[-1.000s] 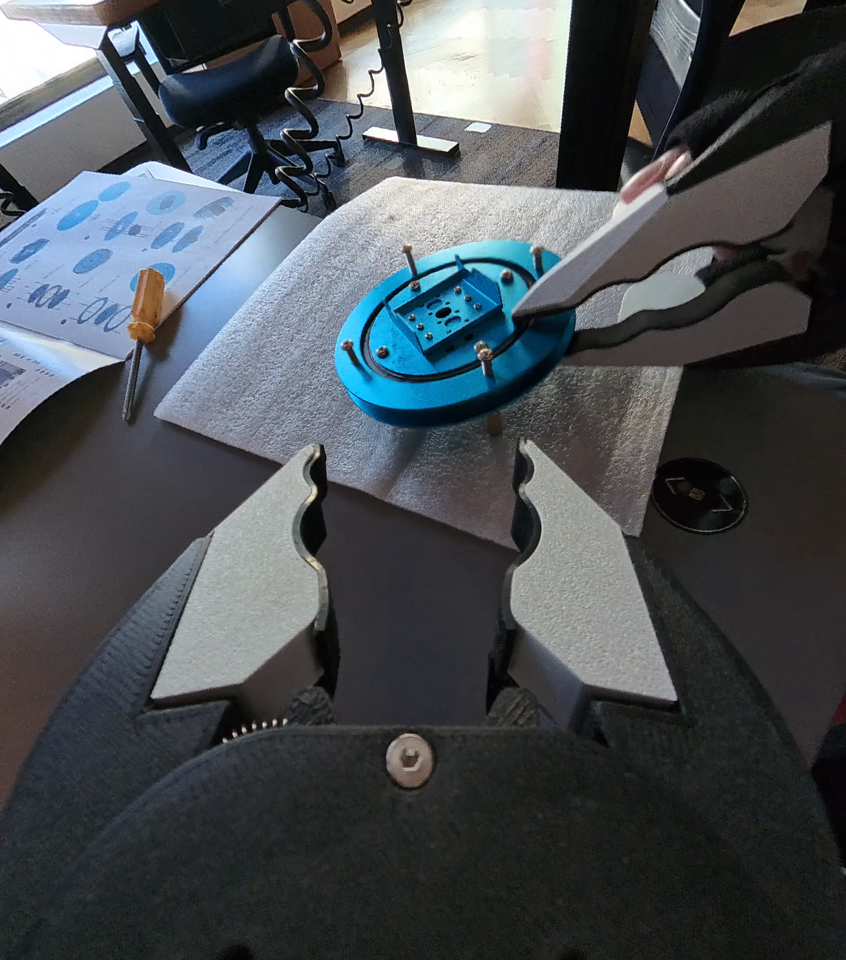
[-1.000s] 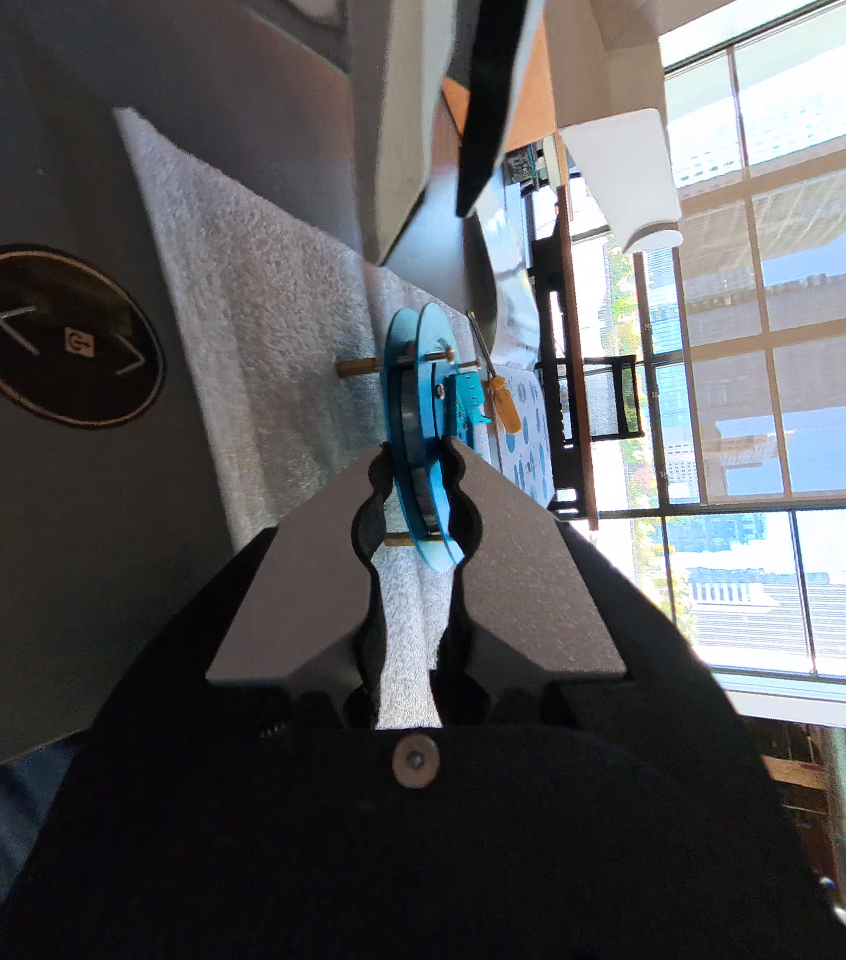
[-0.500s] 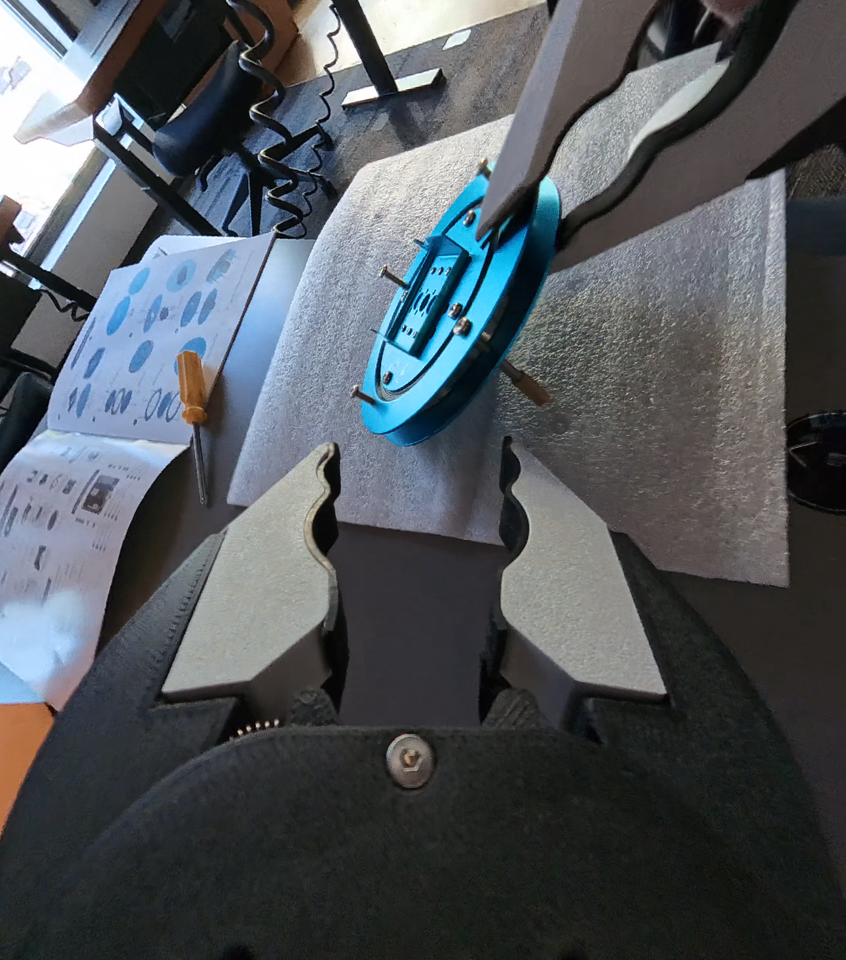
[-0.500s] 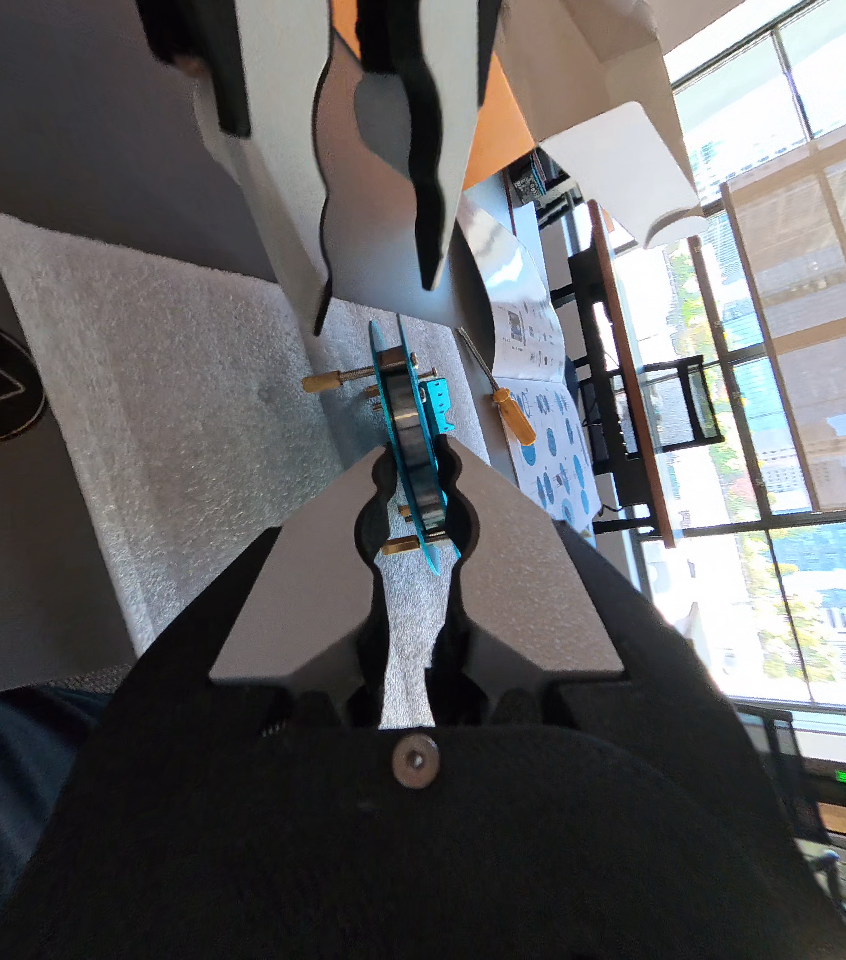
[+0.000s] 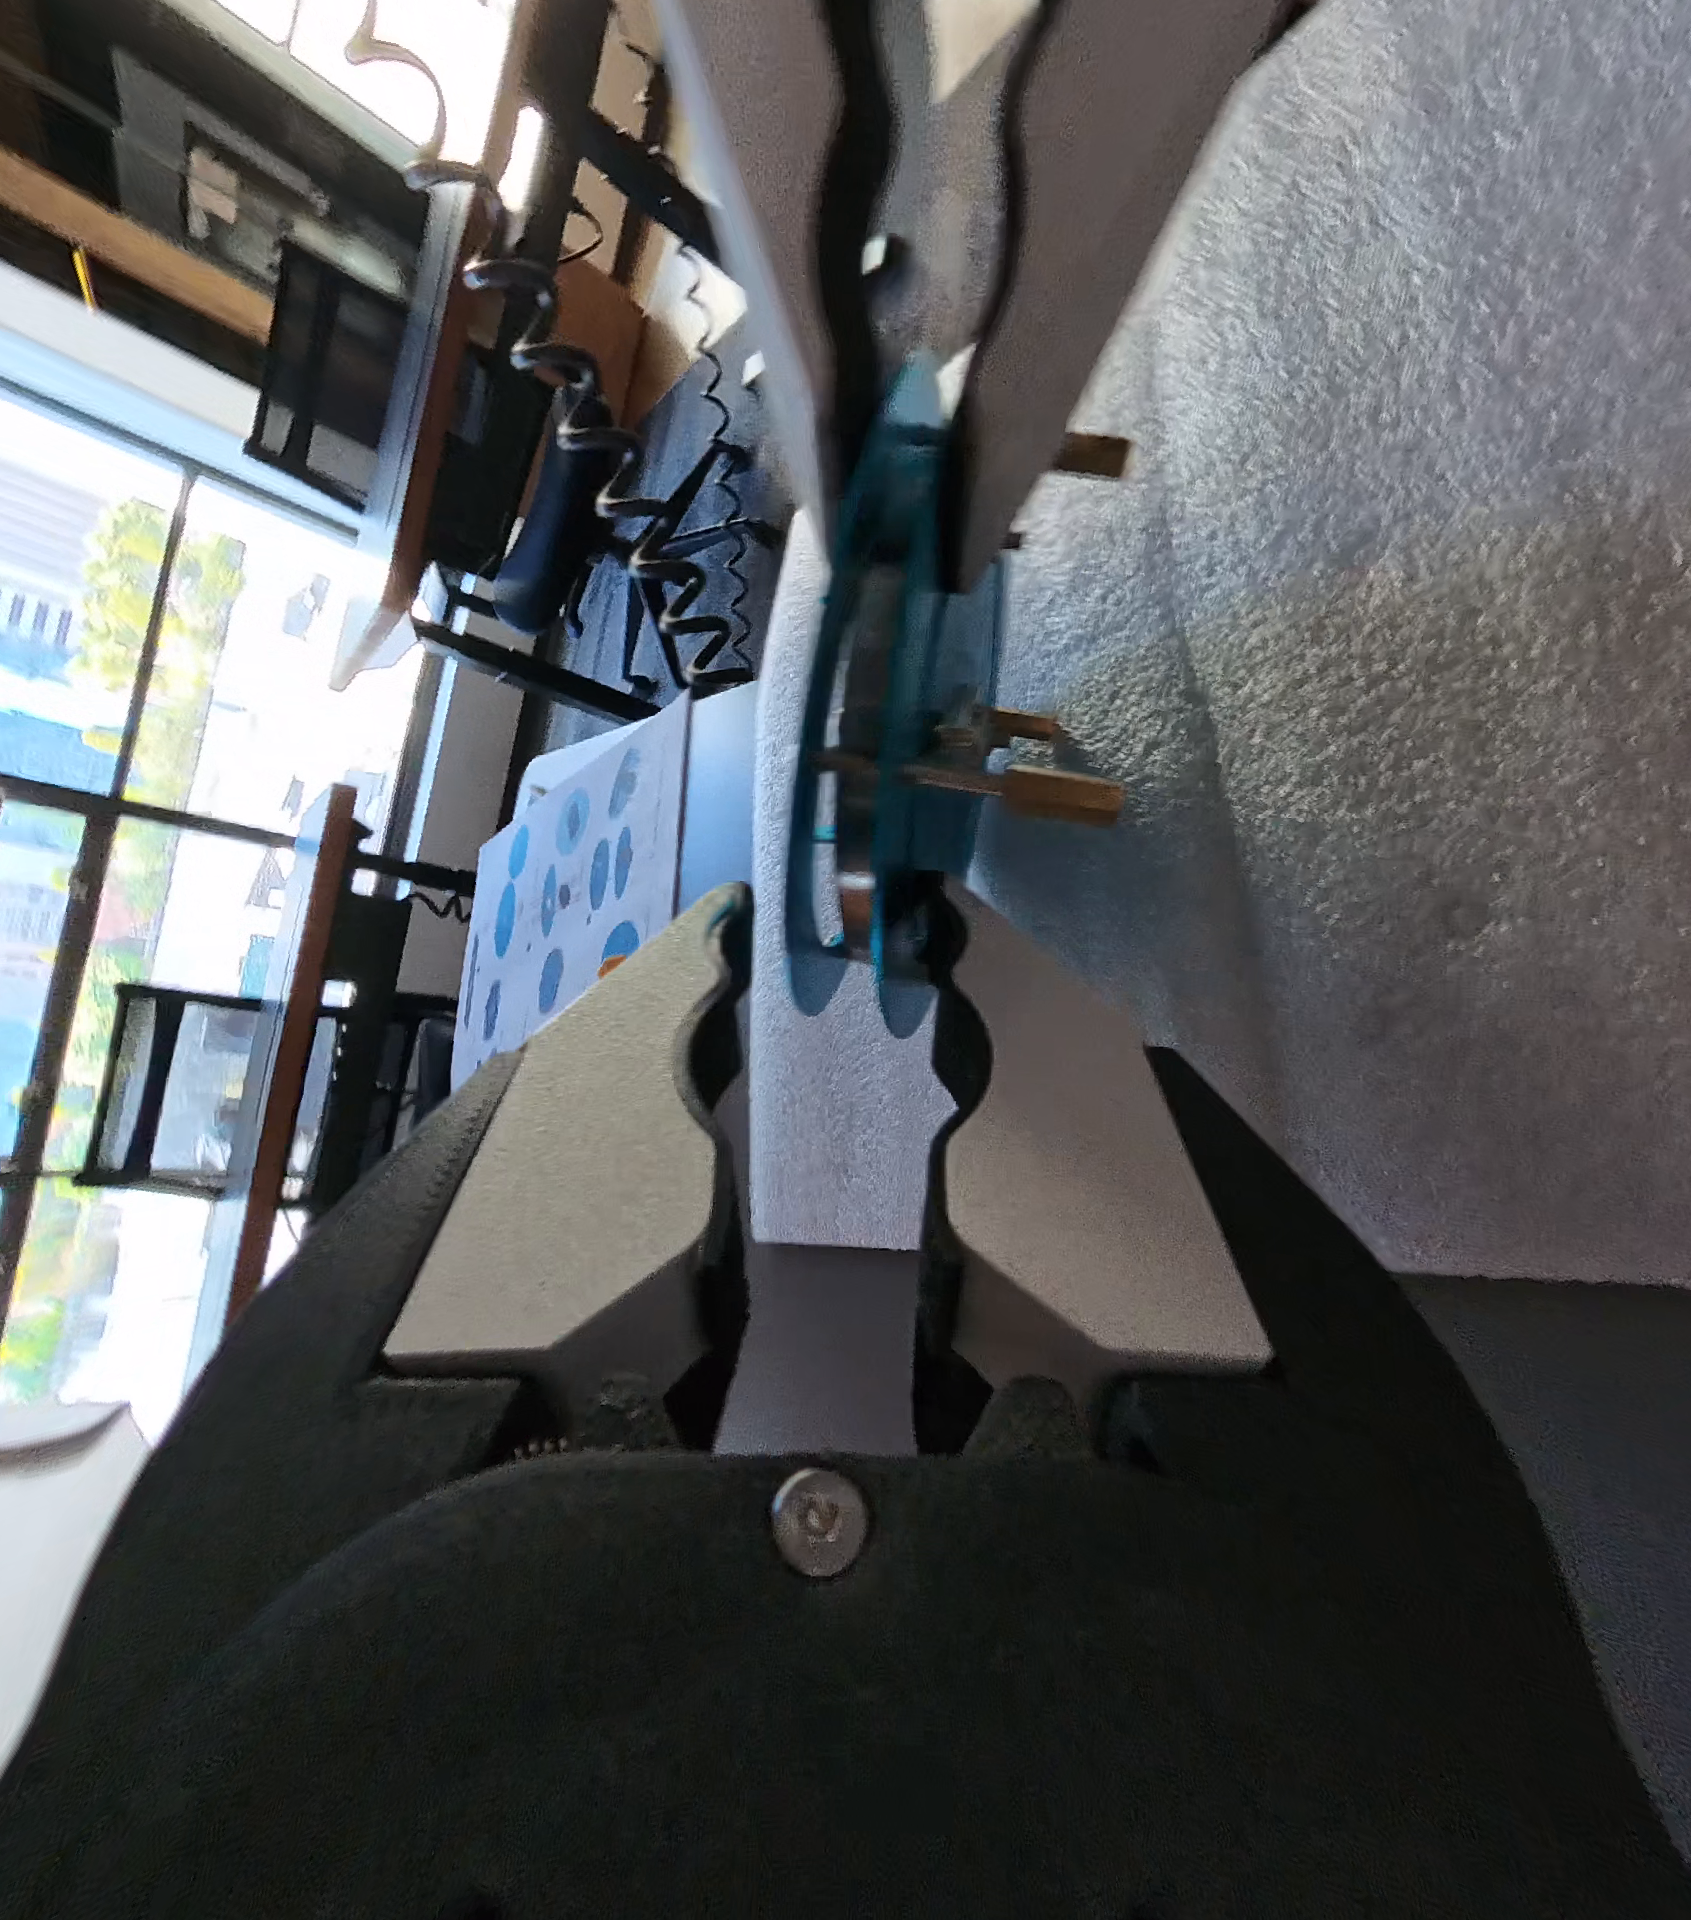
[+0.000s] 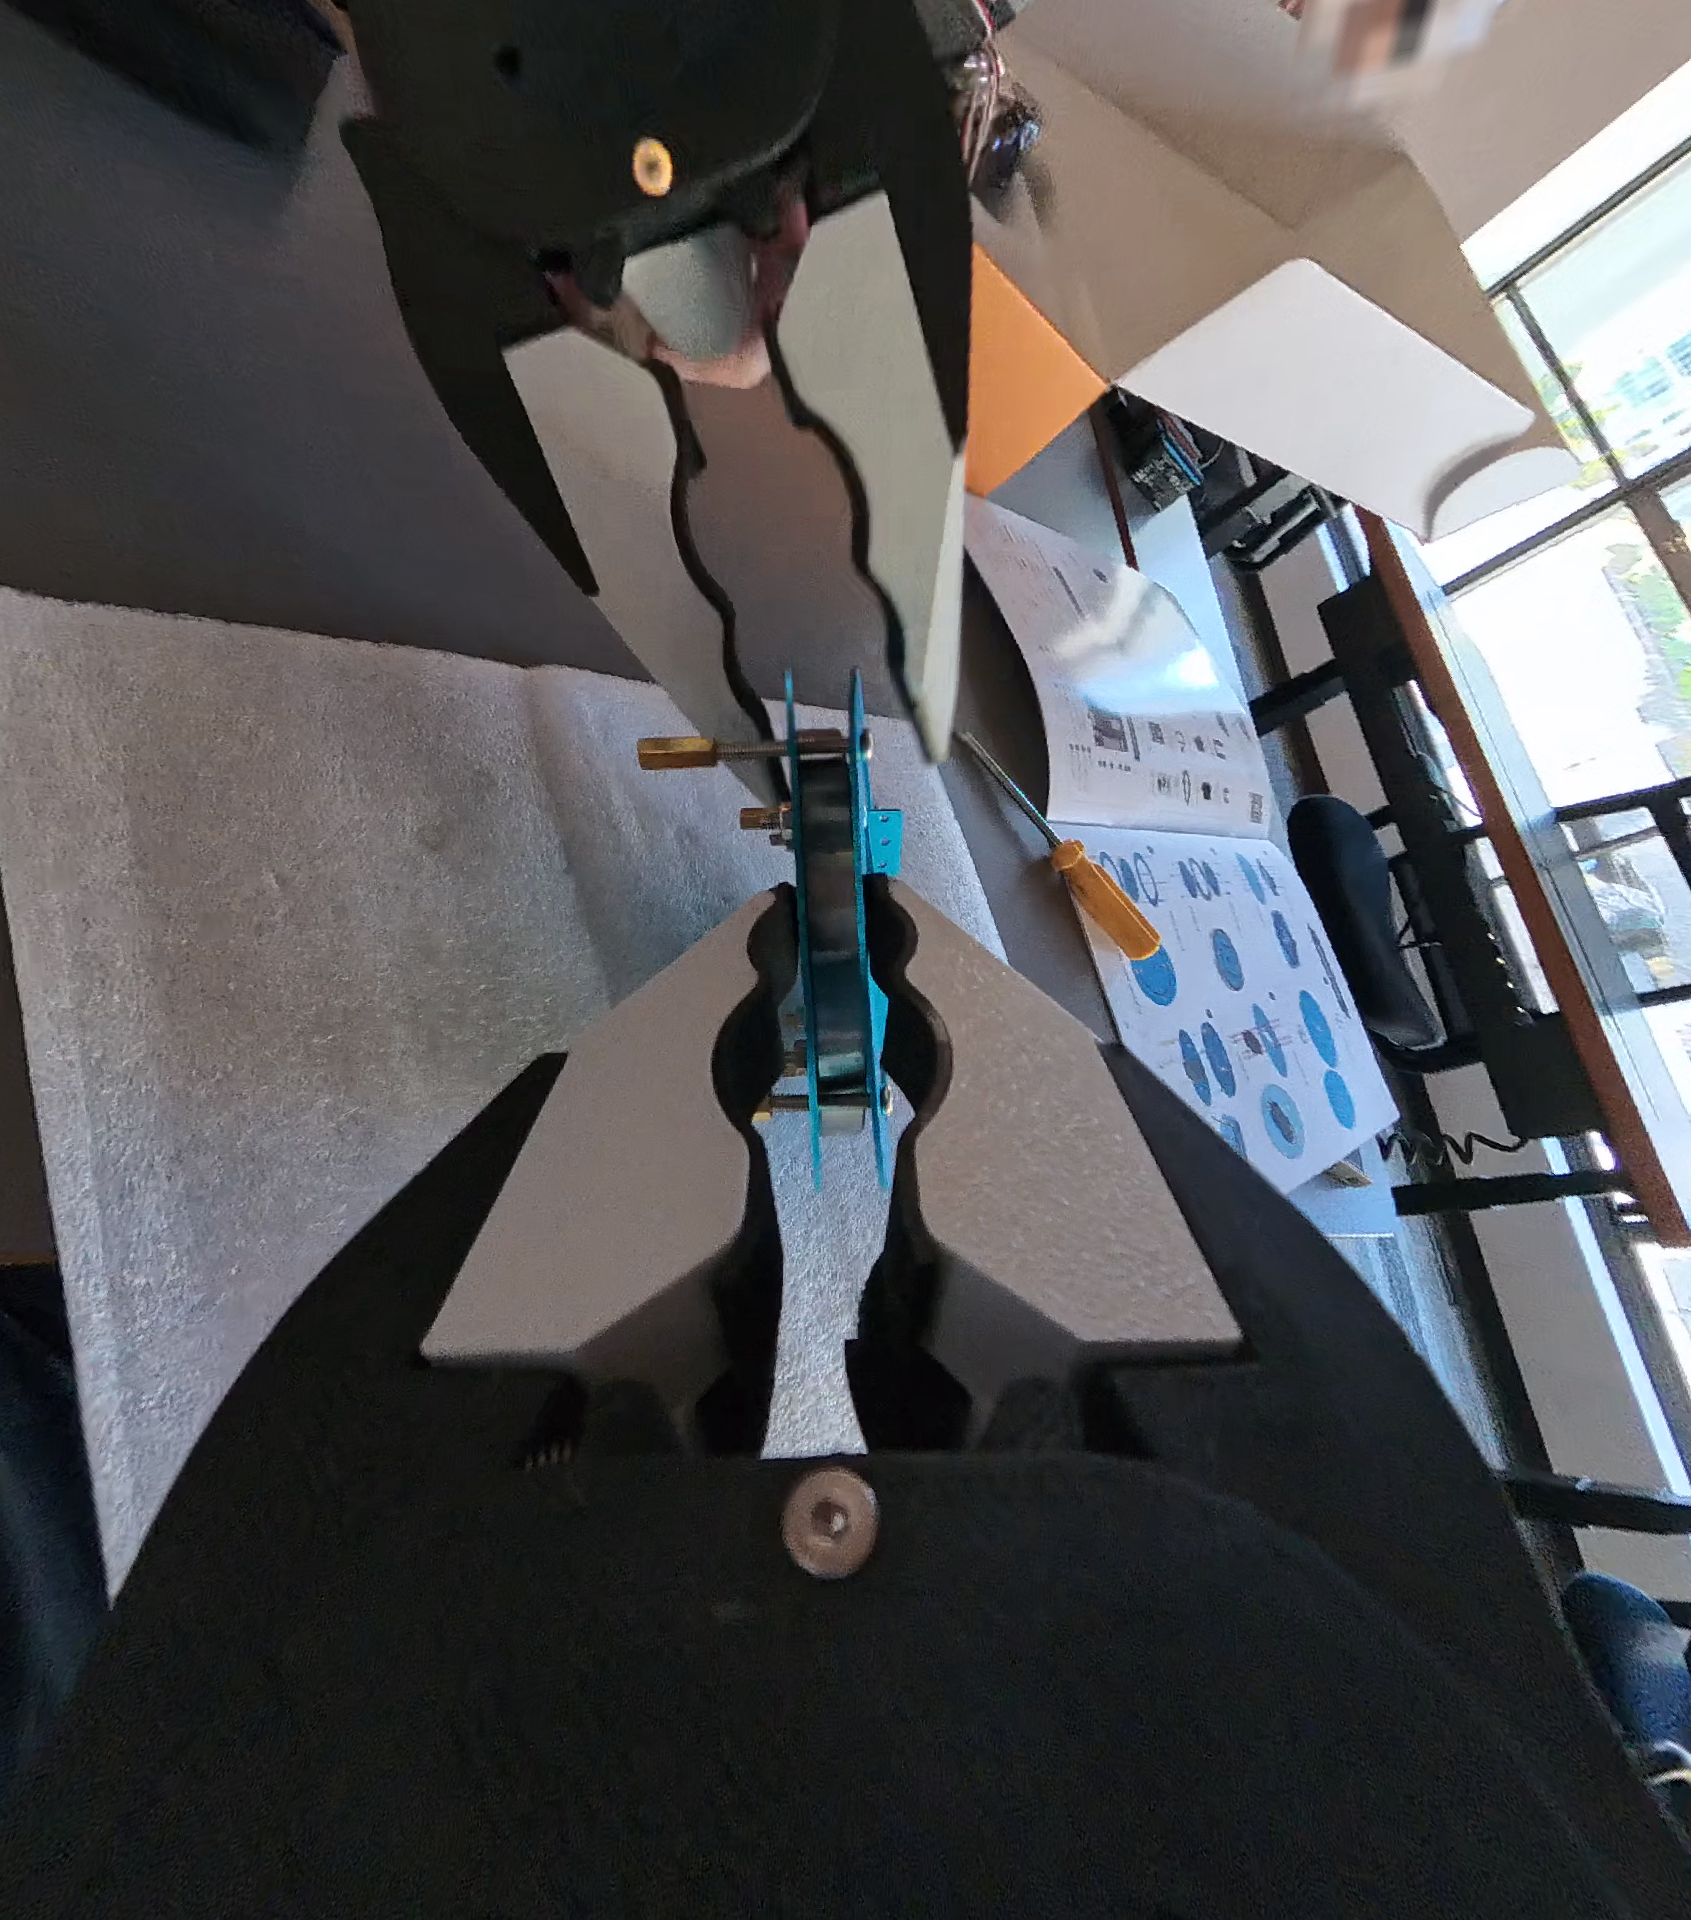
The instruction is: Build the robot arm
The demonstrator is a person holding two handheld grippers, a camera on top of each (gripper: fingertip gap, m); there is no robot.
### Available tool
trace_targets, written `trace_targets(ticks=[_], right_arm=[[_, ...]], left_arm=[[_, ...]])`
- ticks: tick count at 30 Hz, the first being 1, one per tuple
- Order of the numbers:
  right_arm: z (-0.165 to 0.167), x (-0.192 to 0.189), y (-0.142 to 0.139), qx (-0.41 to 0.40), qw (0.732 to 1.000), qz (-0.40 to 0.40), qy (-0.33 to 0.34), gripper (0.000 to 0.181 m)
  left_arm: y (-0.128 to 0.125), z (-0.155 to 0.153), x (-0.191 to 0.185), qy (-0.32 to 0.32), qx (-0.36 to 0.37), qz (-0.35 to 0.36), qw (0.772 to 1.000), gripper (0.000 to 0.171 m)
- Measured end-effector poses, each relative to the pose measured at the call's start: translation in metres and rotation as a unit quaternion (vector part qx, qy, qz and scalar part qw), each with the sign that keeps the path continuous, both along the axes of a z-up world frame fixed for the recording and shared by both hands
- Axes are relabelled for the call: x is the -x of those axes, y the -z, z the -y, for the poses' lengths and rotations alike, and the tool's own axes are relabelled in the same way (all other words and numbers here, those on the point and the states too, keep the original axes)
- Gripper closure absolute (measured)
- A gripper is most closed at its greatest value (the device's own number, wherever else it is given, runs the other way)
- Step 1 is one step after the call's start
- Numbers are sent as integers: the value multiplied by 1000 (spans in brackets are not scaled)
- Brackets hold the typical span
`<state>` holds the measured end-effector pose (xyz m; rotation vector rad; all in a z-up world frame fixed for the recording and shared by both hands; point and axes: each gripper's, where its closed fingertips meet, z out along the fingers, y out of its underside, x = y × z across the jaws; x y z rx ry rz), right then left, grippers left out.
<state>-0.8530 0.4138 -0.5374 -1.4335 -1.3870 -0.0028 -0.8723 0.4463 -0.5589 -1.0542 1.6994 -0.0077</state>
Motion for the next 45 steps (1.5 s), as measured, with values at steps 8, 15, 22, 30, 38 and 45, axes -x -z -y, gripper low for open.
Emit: trace_targets(ticks=[8,15,22,30,38,45], right_arm=[[-4,-6,-19,84,995,-47,-34,170],[0,-5,-49,321,927,-181,-74,170],[6,-3,-23,466,842,-250,-103,170],[-12,-7,-6,545,774,-303,-109,171],[-28,-8,4,567,750,-322,-115,170],[-28,-4,4,565,751,-318,-127,170]], left_arm=[[-10,3,-7,3,92,-11,996,156],[-40,27,1,-4,324,-56,944,157],[-20,45,7,6,515,-86,853,158],[-7,31,3,4,603,-59,796,157],[-4,16,-5,42,667,7,744,150],[2,4,-2,48,675,39,736,129]])
